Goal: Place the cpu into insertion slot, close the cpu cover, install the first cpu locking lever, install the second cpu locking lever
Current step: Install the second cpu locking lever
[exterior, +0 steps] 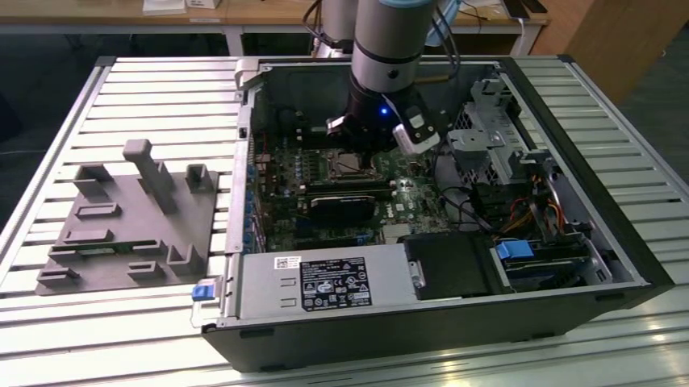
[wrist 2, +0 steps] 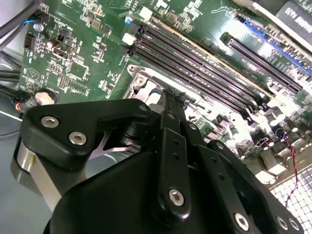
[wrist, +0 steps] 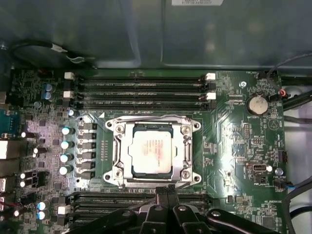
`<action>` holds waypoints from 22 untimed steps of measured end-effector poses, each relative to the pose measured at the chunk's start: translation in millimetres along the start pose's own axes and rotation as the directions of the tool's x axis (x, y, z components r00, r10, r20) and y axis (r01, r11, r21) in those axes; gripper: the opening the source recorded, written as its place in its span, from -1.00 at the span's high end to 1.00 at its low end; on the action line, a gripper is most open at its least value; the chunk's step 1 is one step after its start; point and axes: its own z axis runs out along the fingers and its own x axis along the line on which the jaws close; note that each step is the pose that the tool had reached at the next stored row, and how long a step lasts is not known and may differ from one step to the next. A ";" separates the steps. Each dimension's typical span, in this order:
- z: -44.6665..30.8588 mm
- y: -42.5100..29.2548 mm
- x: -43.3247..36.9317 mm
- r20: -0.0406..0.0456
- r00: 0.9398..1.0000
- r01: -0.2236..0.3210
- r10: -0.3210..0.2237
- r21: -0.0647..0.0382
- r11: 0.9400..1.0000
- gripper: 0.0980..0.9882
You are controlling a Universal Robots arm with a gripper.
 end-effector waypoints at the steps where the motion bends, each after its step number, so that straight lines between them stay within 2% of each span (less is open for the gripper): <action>1: 0.4 -0.6 0.5 0.000 1.000 0.000 0.000 0.000 1.000 0.98; 6: 1.5 -3.1 6.0 0.000 1.000 0.000 0.000 0.000 1.000 0.98; 14: 3.7 -5.7 23.0 0.000 1.000 0.000 0.000 0.000 1.000 0.98; 22: 15.6 -7.6 29.7 0.000 1.000 0.000 0.000 -0.003 1.000 0.98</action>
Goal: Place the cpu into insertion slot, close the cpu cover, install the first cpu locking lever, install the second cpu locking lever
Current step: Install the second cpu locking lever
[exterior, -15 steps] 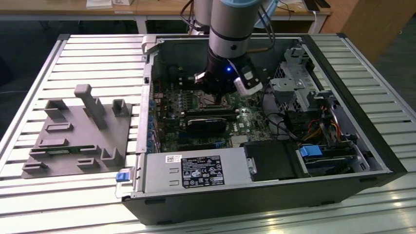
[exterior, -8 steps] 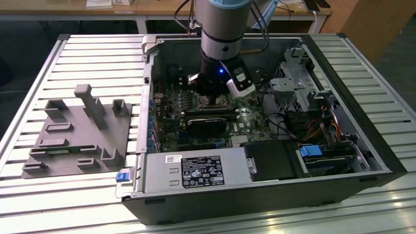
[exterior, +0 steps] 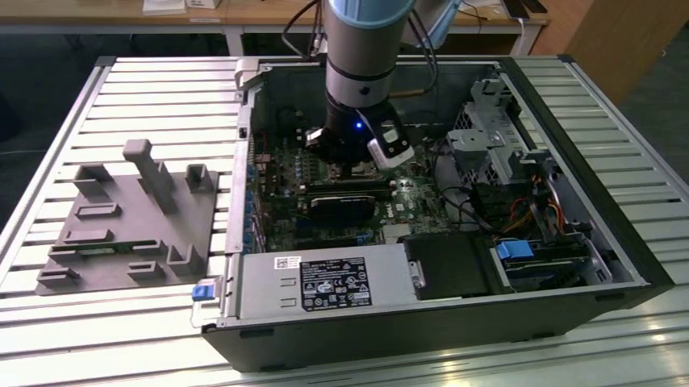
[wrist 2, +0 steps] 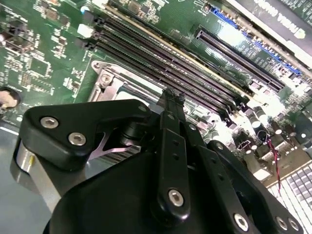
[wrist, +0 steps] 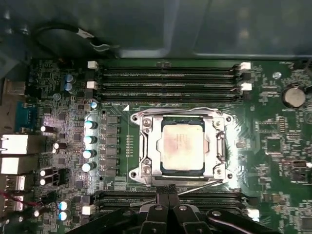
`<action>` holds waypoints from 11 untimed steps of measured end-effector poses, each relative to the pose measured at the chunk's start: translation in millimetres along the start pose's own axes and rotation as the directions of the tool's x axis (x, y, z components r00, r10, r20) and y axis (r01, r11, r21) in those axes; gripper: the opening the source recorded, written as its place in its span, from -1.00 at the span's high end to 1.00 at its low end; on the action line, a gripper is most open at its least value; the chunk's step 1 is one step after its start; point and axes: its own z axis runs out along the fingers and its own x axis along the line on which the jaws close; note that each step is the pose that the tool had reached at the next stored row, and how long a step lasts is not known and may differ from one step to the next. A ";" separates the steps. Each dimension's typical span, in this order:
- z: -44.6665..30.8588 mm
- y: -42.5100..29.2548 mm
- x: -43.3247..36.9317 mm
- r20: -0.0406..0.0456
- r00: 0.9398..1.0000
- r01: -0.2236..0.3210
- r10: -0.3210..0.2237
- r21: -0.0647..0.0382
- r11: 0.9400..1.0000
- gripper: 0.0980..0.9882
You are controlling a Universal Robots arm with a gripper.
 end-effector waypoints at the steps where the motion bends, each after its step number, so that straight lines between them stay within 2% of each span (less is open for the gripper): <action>1: 0.3 -1.0 0.7 0.000 1.000 0.000 0.000 -0.002 1.000 0.98; 3: 0.6 -4.3 1.9 0.000 1.000 0.000 0.000 -0.008 1.000 0.98; 6: 0.9 -8.0 4.5 0.000 1.000 0.000 0.000 -0.022 1.000 0.98; 8: 1.4 -9.0 6.9 0.000 1.000 0.000 0.000 -0.034 0.999 0.98; 11: 4.0 -9.7 10.3 0.000 1.000 0.000 0.000 -0.044 0.999 0.98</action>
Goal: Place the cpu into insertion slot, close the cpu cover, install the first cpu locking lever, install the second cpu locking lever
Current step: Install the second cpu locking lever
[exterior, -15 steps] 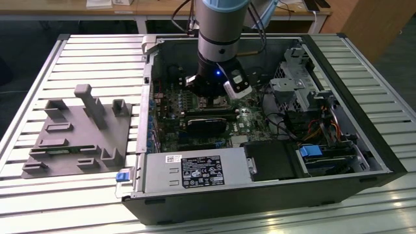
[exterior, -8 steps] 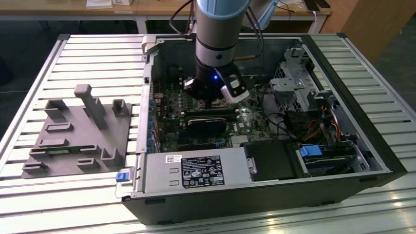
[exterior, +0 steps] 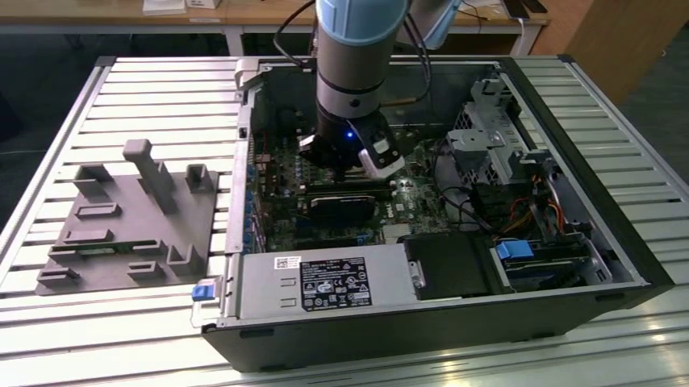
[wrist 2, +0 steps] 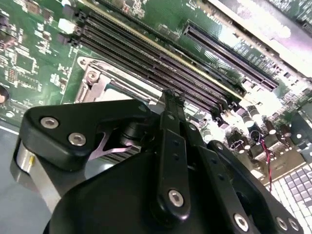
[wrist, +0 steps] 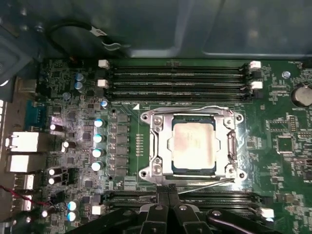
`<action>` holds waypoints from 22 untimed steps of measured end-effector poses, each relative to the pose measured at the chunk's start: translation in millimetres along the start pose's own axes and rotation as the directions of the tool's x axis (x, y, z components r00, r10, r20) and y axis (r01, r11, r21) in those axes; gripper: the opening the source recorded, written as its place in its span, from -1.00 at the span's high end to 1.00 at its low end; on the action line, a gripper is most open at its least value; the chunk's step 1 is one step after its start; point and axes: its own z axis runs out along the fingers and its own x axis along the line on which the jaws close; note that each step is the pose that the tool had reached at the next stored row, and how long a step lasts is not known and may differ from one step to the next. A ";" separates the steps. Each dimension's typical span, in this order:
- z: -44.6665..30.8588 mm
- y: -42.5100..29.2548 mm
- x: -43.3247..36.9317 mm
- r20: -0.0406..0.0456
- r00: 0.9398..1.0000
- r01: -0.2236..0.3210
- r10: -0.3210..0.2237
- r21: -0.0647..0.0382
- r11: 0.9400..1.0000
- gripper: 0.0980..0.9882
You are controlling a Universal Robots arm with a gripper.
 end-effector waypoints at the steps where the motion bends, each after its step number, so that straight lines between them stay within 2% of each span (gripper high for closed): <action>1: 1.5 -0.3 0.4 0.000 1.000 0.000 0.000 -0.002 1.000 0.98; 6: 8.7 -1.7 0.9 0.000 1.000 0.000 0.000 -0.012 1.000 0.98; 9: 10.0 -2.6 1.0 0.000 1.000 0.000 0.000 -0.034 0.999 0.98; 11: 9.8 -5.6 1.6 0.000 1.000 0.000 0.000 -0.044 0.999 0.98; 15: 9.2 -10.7 3.8 -0.001 1.000 0.000 0.000 -0.051 0.999 0.98; 22: 10.2 -14.3 9.9 0.000 1.000 0.001 -0.001 -0.071 0.998 0.98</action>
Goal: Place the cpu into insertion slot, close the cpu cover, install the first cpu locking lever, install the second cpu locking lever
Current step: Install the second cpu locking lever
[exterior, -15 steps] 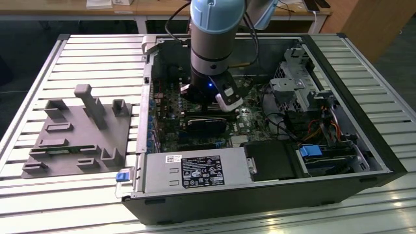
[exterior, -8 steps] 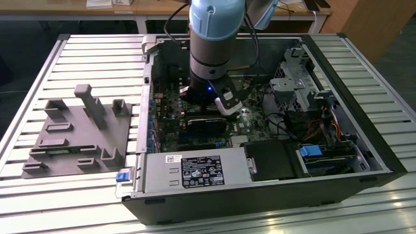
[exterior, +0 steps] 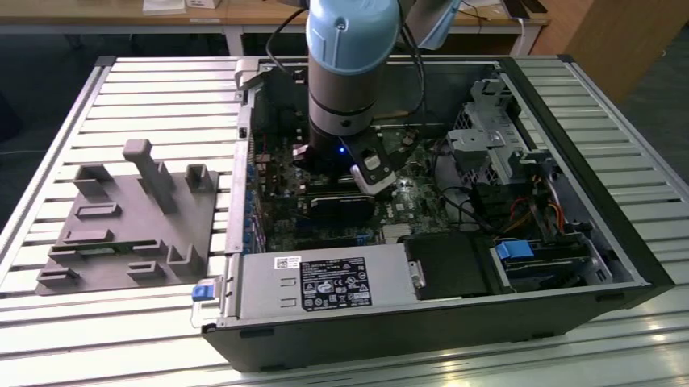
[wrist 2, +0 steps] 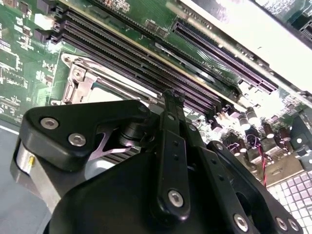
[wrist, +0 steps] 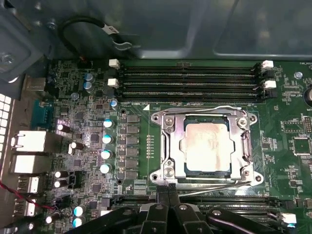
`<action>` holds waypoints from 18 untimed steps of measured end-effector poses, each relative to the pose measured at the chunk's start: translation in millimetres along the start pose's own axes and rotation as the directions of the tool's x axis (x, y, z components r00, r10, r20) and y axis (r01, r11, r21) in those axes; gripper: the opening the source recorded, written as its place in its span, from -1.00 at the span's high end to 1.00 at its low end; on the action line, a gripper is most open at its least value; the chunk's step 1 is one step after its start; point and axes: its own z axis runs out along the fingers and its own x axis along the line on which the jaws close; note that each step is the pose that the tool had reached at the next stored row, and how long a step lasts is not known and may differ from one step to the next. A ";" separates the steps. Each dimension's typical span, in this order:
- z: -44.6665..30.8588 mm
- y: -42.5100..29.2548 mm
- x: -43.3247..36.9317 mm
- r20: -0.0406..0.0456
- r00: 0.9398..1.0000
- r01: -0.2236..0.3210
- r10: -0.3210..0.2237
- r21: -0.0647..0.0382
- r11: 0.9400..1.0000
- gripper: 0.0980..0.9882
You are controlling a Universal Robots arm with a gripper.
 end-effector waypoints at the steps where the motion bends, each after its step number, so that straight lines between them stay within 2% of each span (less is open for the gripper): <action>1: 0.6 -0.2 0.3 0.000 1.000 0.000 0.000 -0.003 1.000 0.98; 6: 3.9 -1.2 1.1 0.000 1.000 0.000 0.000 -0.019 1.000 0.98; 12: 7.3 -2.2 2.4 0.000 1.000 0.000 0.000 -0.048 0.999 0.98; 18: 10.2 -2.9 3.7 -0.001 1.000 0.000 0.000 -0.070 0.998 0.98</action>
